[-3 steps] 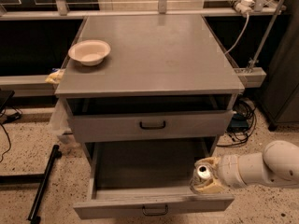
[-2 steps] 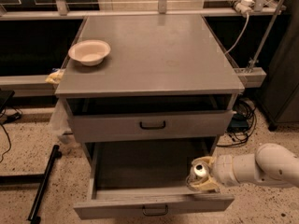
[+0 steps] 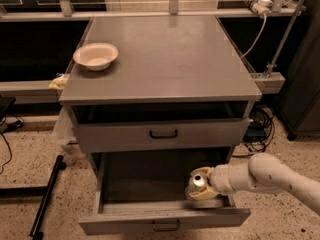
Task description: Place 7up can into middle drawer
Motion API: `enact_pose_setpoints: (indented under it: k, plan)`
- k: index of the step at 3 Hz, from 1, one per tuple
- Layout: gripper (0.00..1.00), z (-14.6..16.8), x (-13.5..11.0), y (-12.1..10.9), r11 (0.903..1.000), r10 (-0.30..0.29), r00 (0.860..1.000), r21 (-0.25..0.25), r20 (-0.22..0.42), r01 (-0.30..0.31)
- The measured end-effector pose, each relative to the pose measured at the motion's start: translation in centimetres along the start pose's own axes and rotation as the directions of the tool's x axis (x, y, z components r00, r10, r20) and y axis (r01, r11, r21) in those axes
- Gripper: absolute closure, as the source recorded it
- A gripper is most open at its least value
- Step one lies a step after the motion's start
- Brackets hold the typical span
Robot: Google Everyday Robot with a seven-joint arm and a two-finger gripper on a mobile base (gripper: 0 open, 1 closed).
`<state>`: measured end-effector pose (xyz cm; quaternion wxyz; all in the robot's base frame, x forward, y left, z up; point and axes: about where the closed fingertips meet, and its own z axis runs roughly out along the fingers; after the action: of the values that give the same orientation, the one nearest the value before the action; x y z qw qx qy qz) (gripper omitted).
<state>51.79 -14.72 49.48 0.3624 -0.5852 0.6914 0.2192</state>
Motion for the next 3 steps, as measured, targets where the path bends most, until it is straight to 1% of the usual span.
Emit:
enact_pose_setpoints:
  k: [1, 2, 3]
  plan:
    - [1.00, 3.4, 1.1, -0.9, 0.9994, -0.009, 1.000, -0.033, 0.014, 0.009]
    - [1.00, 5.8, 2.0, -1.7, 0.9986, -0.018, 1.000, -0.049, 0.018, 0.019]
    - [1.00, 8.1, 3.8, -2.8, 0.9980, -0.028, 1.000, -0.055, 0.010, 0.029]
